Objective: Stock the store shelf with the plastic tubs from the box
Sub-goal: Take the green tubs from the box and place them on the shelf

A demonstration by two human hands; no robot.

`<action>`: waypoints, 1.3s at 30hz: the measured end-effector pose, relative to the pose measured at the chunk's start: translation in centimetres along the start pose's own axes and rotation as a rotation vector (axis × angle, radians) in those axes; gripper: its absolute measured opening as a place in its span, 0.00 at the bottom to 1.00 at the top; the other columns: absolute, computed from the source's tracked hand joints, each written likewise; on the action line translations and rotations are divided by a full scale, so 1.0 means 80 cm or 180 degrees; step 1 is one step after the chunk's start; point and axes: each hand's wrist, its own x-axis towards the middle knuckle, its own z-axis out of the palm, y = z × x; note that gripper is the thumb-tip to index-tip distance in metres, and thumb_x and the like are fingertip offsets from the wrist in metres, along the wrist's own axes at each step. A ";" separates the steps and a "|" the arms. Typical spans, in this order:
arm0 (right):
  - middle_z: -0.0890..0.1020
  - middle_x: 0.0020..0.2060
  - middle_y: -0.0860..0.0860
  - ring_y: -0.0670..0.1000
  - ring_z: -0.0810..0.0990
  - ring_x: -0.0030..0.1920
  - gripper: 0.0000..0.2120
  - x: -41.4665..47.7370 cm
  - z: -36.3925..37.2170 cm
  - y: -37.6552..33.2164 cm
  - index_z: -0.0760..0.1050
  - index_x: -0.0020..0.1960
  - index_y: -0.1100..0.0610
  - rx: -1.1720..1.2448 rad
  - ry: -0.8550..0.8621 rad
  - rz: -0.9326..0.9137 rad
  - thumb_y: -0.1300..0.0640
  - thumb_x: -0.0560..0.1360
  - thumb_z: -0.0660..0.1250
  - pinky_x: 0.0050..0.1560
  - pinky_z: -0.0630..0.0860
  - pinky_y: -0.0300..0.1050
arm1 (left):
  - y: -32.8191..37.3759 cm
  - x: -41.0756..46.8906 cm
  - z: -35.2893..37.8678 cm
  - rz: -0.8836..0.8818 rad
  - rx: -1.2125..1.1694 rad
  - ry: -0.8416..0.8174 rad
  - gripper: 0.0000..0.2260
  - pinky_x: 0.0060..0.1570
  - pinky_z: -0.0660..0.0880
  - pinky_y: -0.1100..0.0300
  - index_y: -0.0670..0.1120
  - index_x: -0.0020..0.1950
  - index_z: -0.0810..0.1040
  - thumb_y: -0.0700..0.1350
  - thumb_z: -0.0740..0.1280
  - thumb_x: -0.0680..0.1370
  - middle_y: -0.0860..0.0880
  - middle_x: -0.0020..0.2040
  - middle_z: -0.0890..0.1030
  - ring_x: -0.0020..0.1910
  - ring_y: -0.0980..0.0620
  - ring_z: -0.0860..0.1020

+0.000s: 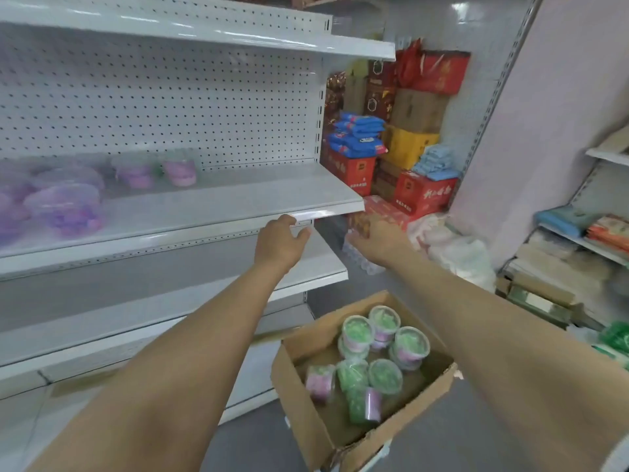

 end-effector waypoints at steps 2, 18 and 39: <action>0.80 0.59 0.61 0.62 0.78 0.59 0.29 0.013 0.000 0.041 0.69 0.68 0.60 -0.0025 -0.0032 0.0128 0.39 0.77 0.63 0.56 0.74 0.51 | 0.006 0.012 0.046 -0.0018 0.0064 -0.0174 0.21 0.61 0.70 0.55 0.47 0.66 0.74 0.57 0.64 0.77 0.46 0.65 0.76 0.63 0.45 0.74; 0.78 0.63 0.60 0.61 0.76 0.65 0.30 0.134 0.148 0.433 0.67 0.70 0.60 0.0128 -0.1544 0.1573 0.39 0.77 0.63 0.63 0.71 0.51 | -0.063 0.053 0.457 -0.1510 0.0690 -0.1741 0.27 0.61 0.67 0.54 0.41 0.68 0.71 0.59 0.63 0.77 0.41 0.66 0.75 0.65 0.42 0.73; 0.78 0.45 0.55 0.56 0.76 0.45 0.25 0.108 0.320 0.576 0.77 0.62 0.63 0.0583 -0.2024 0.3164 0.43 0.76 0.67 0.44 0.70 0.45 | -0.190 0.006 0.607 -0.4414 -0.0692 -0.0826 0.32 0.57 0.78 0.48 0.40 0.67 0.68 0.60 0.69 0.73 0.47 0.42 0.72 0.46 0.44 0.76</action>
